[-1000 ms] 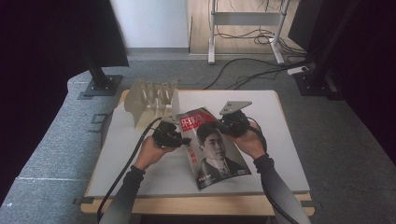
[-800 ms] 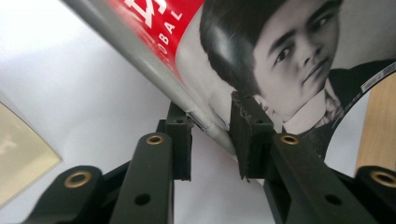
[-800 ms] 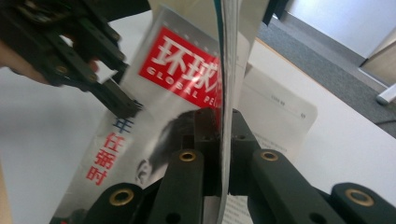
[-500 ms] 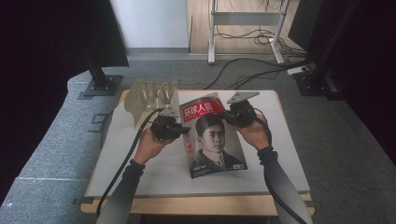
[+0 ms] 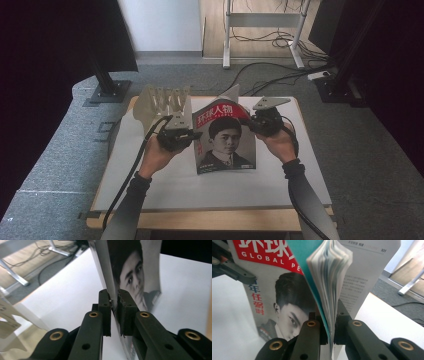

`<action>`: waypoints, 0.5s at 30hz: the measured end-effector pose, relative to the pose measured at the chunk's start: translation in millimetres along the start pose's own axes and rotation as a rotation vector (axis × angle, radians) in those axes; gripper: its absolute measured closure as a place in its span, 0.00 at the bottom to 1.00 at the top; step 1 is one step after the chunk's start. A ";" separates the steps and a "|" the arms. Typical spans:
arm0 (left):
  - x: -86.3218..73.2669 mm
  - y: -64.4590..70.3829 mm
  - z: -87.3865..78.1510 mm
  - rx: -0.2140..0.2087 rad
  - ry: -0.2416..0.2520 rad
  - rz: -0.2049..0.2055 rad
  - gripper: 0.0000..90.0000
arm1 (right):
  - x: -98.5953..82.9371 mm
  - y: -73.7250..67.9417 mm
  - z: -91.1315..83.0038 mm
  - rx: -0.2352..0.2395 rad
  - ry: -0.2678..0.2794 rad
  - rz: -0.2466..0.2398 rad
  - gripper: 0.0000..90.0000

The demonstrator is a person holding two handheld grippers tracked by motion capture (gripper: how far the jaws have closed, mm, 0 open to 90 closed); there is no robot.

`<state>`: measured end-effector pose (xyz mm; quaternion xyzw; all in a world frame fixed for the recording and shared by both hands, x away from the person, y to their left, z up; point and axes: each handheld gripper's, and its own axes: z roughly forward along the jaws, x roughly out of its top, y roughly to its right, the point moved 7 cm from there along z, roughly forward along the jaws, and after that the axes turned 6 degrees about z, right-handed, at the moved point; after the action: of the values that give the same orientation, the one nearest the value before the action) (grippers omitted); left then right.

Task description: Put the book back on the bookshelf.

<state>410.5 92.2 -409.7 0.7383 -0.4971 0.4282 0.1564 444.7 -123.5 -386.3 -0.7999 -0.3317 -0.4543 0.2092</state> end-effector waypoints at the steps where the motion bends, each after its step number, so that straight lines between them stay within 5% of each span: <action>1: 1.1 1.3 0.3 0.002 -0.002 0.004 0.89 | -1.4 -1.5 -2.8 0.004 0.000 -0.002 0.93; 8: 17.5 -0.5 10.4 -0.024 0.045 -0.026 0.84 | -10.2 -7.1 -15.7 0.024 0.004 -0.020 0.92; 15: 21.1 -2.8 18.8 -0.015 0.015 -0.040 0.89 | -12.2 -9.3 -19.4 0.033 0.005 -0.028 0.92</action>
<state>424.9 68.5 -403.5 0.7435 -0.4845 0.4267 0.1742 422.2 -133.6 -386.8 -0.7903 -0.3499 -0.4538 0.2169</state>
